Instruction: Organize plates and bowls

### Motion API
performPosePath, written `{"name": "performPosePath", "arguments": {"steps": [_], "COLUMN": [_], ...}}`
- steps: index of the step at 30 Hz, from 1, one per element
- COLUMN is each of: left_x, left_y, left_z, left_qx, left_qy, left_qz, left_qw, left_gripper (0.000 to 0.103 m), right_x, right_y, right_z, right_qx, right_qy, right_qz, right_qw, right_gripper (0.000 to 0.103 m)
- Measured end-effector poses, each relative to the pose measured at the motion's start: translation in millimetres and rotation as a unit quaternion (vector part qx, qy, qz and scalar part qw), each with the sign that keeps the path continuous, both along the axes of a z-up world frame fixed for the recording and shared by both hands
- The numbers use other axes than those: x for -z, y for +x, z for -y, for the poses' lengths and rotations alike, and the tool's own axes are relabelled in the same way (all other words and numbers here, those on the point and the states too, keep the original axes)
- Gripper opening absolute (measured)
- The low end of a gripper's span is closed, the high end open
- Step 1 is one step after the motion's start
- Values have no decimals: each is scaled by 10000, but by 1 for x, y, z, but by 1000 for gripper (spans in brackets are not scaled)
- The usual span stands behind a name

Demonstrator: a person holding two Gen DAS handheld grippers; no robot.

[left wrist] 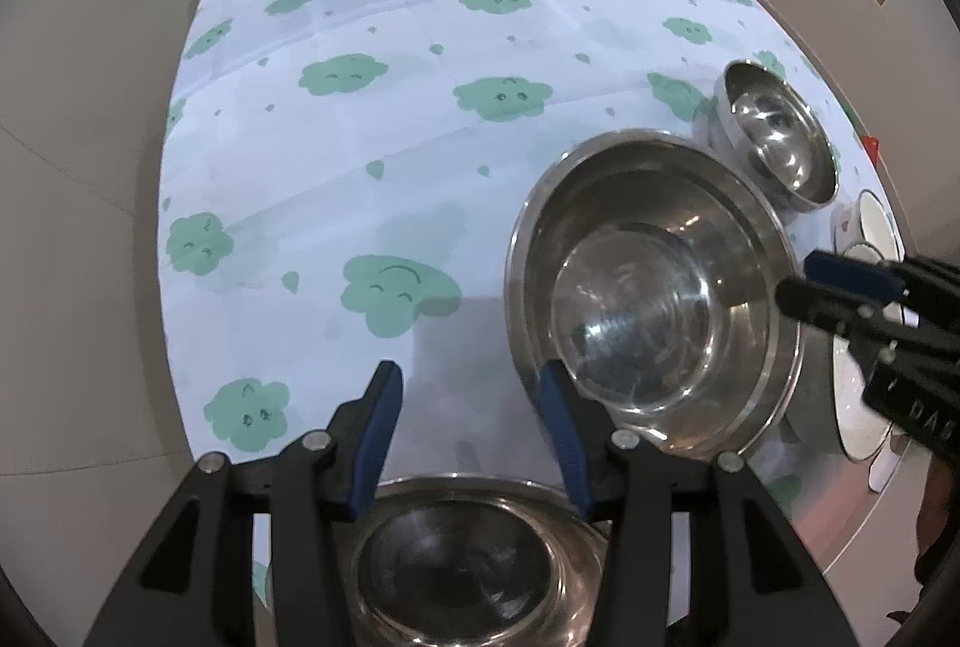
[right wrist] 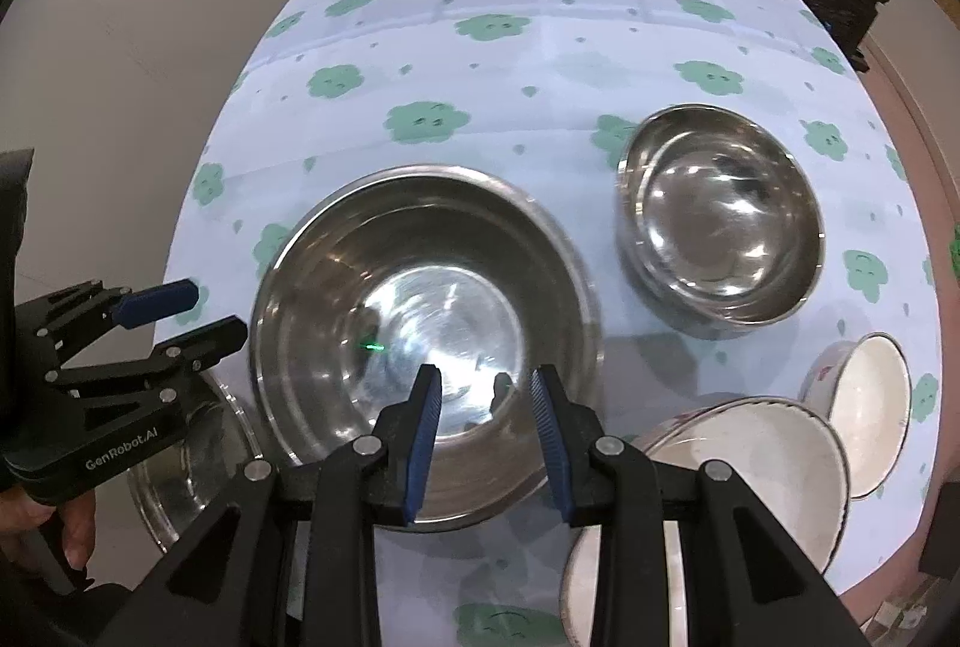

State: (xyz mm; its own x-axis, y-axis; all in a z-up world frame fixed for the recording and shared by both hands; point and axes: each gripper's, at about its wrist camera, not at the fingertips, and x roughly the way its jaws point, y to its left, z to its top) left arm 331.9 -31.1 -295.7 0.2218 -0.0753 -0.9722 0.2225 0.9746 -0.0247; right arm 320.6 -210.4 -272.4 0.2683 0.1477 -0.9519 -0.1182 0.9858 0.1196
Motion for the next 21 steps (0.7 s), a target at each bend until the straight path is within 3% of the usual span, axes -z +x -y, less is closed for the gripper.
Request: {"name": "performPosePath", "arguments": {"steps": [10,21], "left_x": [10,11], "left_y": [9,13], "left_z": [7,15], "left_qx": [140,279], "left_qy": [21,-37], "left_qz": [-103,-131], "left_qw": [9998,9995], "left_gripper": [49,49], "right_x": [5,19], "right_y": [12,15], "right_z": [26,29], "right_qx": [367,404], "right_qy": [-205,-271], "right_qz": [-71,-217], "right_qw": [9991,9986], "right_gripper": [34,34]}}
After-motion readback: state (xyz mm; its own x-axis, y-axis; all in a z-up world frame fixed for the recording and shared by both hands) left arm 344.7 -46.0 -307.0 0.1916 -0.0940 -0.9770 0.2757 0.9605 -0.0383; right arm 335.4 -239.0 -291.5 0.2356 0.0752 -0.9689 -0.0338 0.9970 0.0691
